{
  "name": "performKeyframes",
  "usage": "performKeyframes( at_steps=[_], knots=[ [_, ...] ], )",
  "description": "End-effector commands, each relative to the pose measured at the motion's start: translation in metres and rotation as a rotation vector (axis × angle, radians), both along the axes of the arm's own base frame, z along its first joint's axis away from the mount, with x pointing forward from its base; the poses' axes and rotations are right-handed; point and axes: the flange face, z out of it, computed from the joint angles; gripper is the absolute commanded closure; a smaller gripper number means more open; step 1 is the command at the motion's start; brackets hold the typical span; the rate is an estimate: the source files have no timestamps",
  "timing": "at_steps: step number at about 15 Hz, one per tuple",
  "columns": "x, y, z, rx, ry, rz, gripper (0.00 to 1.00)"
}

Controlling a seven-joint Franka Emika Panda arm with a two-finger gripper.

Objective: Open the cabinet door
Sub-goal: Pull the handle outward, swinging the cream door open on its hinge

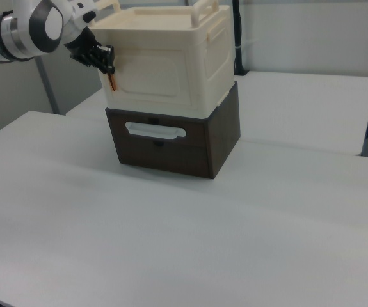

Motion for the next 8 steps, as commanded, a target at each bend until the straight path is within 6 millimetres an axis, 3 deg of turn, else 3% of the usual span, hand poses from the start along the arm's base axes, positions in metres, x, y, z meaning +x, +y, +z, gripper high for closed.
performKeyframes(
  at_steps=[1,6,7,8],
  knots=[
    [-0.002,-0.005,0.002,-0.004,0.019,-0.030,0.85],
    [-0.019,-0.027,0.000,-0.049,0.190,-0.084,0.84],
    [-0.024,-0.031,0.002,-0.057,0.218,-0.093,0.72],
    [-0.031,-0.036,0.001,-0.074,0.268,-0.098,0.44]
  ],
)
